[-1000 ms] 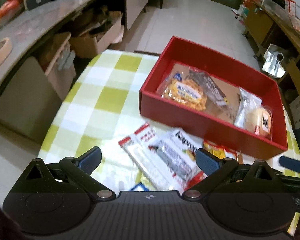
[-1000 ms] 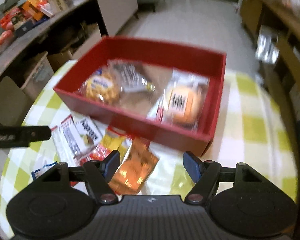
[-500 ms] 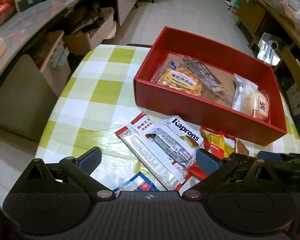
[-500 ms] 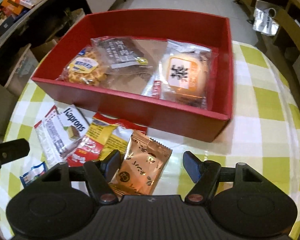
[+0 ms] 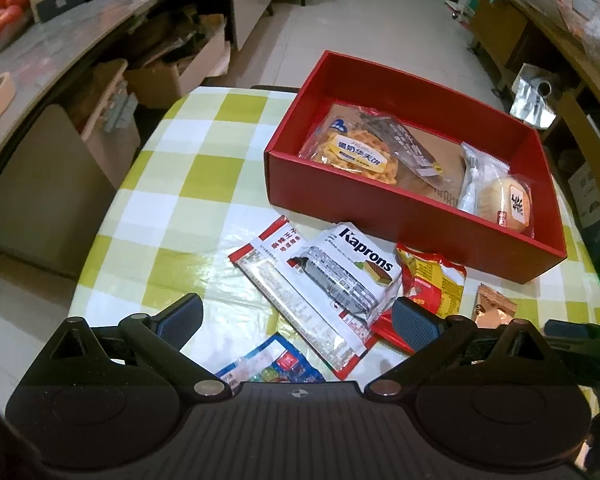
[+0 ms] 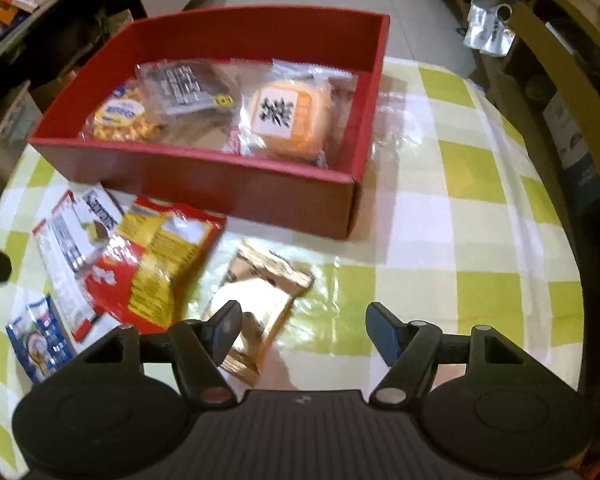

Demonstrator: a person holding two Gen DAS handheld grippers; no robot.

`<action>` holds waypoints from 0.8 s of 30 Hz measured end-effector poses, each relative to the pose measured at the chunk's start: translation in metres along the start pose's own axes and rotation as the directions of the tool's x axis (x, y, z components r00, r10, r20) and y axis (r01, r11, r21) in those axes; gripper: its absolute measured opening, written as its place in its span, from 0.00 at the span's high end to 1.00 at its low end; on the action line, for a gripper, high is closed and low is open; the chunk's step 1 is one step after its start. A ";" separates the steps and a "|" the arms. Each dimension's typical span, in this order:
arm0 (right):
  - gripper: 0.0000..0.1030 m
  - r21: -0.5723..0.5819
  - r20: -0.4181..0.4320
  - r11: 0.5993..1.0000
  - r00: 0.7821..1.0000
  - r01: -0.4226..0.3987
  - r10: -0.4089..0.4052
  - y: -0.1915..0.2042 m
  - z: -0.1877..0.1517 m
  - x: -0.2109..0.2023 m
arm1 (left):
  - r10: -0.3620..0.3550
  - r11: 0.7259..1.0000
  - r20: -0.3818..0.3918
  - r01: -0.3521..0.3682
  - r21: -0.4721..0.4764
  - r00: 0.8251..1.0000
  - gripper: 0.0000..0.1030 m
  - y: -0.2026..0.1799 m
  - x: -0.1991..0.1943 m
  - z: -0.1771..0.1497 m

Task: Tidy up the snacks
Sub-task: 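Move both tools back to the snacks lying beside the red box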

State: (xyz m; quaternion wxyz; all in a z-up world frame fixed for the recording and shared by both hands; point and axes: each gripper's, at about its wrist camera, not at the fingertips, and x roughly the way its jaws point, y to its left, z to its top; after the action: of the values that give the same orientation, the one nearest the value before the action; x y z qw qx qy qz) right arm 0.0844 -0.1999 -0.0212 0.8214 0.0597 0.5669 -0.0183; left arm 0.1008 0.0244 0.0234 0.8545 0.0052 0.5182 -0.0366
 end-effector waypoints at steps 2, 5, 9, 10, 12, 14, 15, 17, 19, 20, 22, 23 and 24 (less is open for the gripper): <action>0.27 0.004 0.008 1.000 1.000 -0.016 0.016 0.008 0.005 0.003 | 0.001 1.000 0.000 -0.001 -0.013 1.000 0.01 0.001 -0.001 -0.002; 0.27 -0.002 -0.003 1.000 1.000 -0.030 0.030 0.021 0.012 0.011 | -0.002 1.000 -0.013 0.001 -0.014 1.000 0.01 -0.001 0.001 -0.005; 0.25 -0.052 -0.021 0.999 1.000 0.016 -0.017 0.034 0.010 0.023 | 0.003 1.000 -0.024 -0.003 0.007 1.000 0.01 -0.005 0.007 -0.005; 0.25 -0.066 -0.019 0.997 0.999 0.026 -0.028 0.035 0.010 0.024 | 0.002 1.000 -0.025 -0.001 0.012 1.000 0.01 -0.006 0.008 -0.005; 0.22 -0.071 -0.017 0.997 0.999 0.038 -0.040 0.035 0.008 0.025 | 0.002 1.000 -0.030 -0.001 0.023 1.000 0.01 -0.007 0.009 -0.006; 0.00 -0.078 -0.034 0.996 0.998 0.046 -0.049 0.036 0.007 0.029 | 0.006 0.999 -0.037 -0.005 0.035 0.999 0.01 -0.007 0.010 -0.008; 0.00 -0.082 -0.070 0.995 0.995 0.059 -0.065 0.037 0.006 0.034 | 0.014 0.999 -0.041 -0.012 0.037 0.999 0.01 -0.005 0.011 -0.011; 0.00 -0.058 -0.087 0.996 0.994 0.061 -0.066 0.034 0.006 0.036 | 0.024 0.999 -0.059 -0.022 0.026 0.998 0.01 0.000 0.015 -0.015; 0.00 -0.069 -0.082 0.996 0.995 0.057 -0.062 0.034 0.006 0.036 | 0.021 1.000 -0.091 -0.022 -0.011 0.996 0.01 0.008 0.019 -0.022; 0.00 -0.081 -0.070 0.995 0.996 0.054 -0.060 0.033 0.004 0.035 | 0.012 0.999 -0.112 -0.016 -0.036 0.994 0.01 0.012 0.022 -0.025; 0.00 -0.117 -0.047 0.992 0.998 0.037 -0.043 0.033 0.000 0.033 | -0.017 0.997 -0.149 0.006 -0.073 0.989 0.01 0.017 0.027 -0.028; 0.00 -0.129 -0.040 0.991 0.999 0.031 -0.037 0.033 -0.002 0.032 | -0.027 0.997 -0.155 0.015 -0.081 0.988 0.01 0.017 0.029 -0.028; 0.00 -0.147 -0.025 0.989 0.999 0.025 -0.029 0.033 -0.004 0.029 | -0.025 0.997 -0.160 0.013 -0.073 0.987 0.01 0.016 0.030 -0.028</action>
State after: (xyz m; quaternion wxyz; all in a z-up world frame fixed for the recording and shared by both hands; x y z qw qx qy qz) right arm 0.0948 -0.1658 -0.0474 0.8154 -0.0084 0.5786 0.0132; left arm 0.0905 0.0399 -0.0165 0.8091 -0.0273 0.5865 -0.0257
